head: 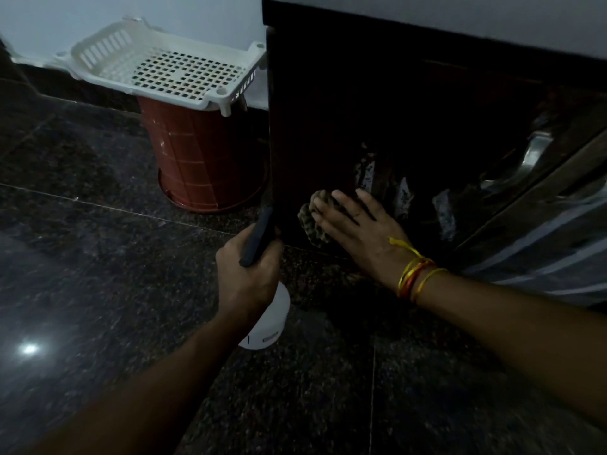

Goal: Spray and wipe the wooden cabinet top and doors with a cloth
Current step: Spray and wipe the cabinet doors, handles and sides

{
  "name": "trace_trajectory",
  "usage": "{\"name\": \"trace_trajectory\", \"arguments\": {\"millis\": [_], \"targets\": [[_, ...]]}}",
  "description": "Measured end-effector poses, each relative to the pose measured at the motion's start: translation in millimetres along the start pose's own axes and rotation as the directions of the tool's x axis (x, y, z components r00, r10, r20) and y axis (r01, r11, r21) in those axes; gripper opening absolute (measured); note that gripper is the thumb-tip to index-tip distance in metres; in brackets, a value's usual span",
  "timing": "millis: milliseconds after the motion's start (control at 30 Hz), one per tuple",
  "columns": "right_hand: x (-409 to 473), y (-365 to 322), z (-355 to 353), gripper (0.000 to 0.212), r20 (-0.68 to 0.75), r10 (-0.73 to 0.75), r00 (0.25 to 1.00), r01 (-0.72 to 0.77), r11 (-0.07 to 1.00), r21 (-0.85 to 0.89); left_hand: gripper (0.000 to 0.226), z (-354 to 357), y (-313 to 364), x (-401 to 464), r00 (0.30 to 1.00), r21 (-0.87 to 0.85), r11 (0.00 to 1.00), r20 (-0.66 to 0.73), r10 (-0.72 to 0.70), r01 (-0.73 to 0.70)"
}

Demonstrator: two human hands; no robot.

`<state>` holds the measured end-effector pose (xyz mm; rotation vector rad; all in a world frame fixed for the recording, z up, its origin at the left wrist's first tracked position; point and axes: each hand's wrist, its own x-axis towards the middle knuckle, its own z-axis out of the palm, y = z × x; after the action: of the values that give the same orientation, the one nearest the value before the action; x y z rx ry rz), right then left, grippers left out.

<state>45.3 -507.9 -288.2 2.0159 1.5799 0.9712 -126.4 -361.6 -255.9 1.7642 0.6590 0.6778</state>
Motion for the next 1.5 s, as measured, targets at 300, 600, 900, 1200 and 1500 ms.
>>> {"name": "trace_trajectory", "arguments": {"millis": [300, 600, 900, 1200, 1500], "targets": [[-3.2, 6.1, -6.0, 0.078, 0.035, -0.065, 0.997, 0.065, 0.998, 0.01, 0.02, 5.3, 8.8, -1.1, 1.0, 0.002, 1.0, -0.005, 0.029, -0.029], [-9.3, 13.7, -7.6, 0.082, 0.053, -0.044, 0.998, 0.043, 0.999, 0.013, 0.03, 13.1, 15.8, 3.2, 0.999, -0.03, 0.999, -0.015, 0.032, -0.032], [11.4, 45.2, -49.5, 0.08, -0.034, 0.181, 0.983, -0.181, 0.984, 0.007, 0.026, 7.3, 26.0, 7.8, 0.998, -0.029, 0.999, -0.036, 0.045, -0.046], [4.8, 53.4, -52.8, 0.08, -0.027, 0.114, 0.993, -0.114, 0.993, -0.008, 0.015, 6.9, 34.5, 5.5, 0.999, -0.012, 0.999, -0.031, 0.042, -0.042], [10.6, 62.9, -69.4, 0.077, -0.011, 0.234, 0.972, -0.233, 0.971, 0.052, 0.028, 10.0, 46.3, 4.2, 0.999, -0.048, 0.998, -0.025, 0.045, -0.046]]}}
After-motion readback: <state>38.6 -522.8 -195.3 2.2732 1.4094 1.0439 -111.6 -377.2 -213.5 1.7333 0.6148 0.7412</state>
